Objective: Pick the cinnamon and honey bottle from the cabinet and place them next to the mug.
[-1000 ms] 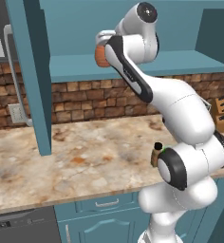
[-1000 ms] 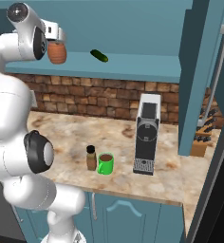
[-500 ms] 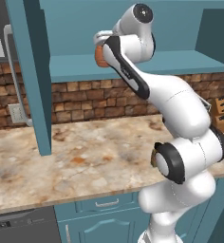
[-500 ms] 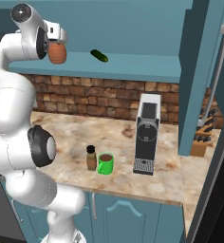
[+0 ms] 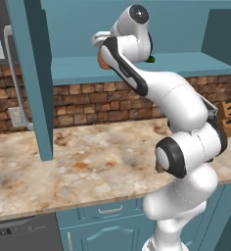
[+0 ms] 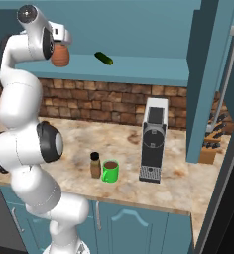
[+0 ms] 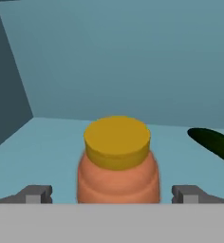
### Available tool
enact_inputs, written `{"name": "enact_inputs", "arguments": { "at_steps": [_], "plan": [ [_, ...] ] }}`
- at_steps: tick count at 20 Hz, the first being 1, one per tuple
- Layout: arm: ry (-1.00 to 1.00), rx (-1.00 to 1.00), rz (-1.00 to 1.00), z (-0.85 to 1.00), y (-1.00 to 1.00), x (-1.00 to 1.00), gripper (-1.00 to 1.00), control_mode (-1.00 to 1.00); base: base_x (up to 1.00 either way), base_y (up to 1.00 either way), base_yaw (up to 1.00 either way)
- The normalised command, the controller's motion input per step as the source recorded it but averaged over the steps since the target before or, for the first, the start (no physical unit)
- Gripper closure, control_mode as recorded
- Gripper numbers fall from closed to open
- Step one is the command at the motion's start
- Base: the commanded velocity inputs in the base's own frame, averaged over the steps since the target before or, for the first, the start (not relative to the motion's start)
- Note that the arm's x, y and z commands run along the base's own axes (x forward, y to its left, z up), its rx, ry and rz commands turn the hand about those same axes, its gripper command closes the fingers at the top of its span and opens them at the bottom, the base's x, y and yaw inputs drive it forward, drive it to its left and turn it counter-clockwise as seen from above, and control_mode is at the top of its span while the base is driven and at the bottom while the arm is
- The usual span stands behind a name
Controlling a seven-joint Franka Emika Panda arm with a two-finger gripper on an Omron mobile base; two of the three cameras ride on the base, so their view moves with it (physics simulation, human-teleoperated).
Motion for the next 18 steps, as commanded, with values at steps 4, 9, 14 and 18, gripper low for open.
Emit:
{"name": "enact_inputs", "arguments": {
  "at_steps": [4, 9, 14, 18],
  "plan": [
    [0.03, 0.00, 0.00, 0.00, 0.08, 0.39, -1.00, -1.00, 0.00, 0.00, 0.00],
    [0.03, 0.00, 0.00, 0.00, 0.09, 0.28, -1.00, -1.00, 0.00, 0.00, 0.00],
    [0.02, 0.00, 0.00, 0.00, 0.06, 0.35, -1.00, -1.00, 0.00, 0.00, 0.00],
    [0.00, 0.00, 0.00, -0.10, 0.00, 0.03, -1.00, -1.00, 0.00, 0.00, 0.00]
  ]
}}
